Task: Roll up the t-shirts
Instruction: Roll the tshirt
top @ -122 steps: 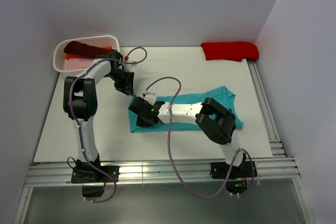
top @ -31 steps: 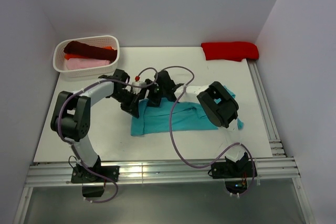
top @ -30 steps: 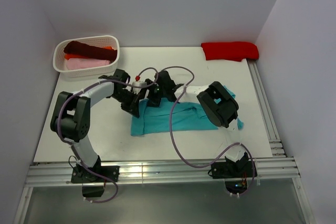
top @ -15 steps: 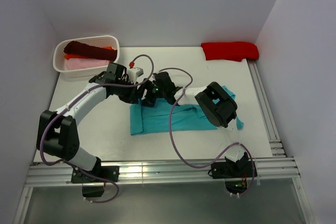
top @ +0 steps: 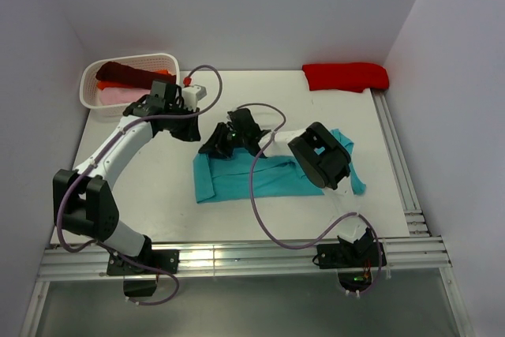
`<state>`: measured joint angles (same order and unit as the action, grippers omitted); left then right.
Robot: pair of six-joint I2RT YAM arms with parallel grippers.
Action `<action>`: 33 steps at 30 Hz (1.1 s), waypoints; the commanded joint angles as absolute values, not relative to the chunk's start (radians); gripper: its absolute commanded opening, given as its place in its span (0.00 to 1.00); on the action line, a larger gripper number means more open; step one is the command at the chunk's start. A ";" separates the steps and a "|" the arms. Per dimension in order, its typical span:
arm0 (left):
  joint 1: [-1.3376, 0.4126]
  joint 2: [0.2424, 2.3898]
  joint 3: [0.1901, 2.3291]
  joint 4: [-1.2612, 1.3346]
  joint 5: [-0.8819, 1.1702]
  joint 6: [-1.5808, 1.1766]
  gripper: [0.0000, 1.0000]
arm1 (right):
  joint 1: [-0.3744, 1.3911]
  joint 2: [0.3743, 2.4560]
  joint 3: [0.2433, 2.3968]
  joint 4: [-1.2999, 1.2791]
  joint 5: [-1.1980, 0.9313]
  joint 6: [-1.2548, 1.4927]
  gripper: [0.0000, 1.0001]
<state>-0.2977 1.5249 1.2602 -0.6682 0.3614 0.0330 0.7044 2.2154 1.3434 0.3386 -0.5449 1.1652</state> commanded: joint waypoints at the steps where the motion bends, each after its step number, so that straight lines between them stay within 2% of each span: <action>1: -0.282 1.529 1.324 -0.713 0.364 0.040 0.00 | 0.713 2.227 1.408 0.304 -0.548 1.132 0.36; 8: -0.272 1.525 1.325 -0.716 0.365 0.038 0.00 | 0.724 2.240 1.465 0.250 -0.523 1.075 0.18; 17: -0.261 1.525 1.351 -0.726 0.347 0.041 0.00 | 0.770 2.309 1.638 0.043 -0.430 0.980 0.15; 33: -0.259 1.539 1.348 -0.726 0.359 0.035 0.00 | 0.779 2.166 1.456 0.110 -0.282 0.956 0.13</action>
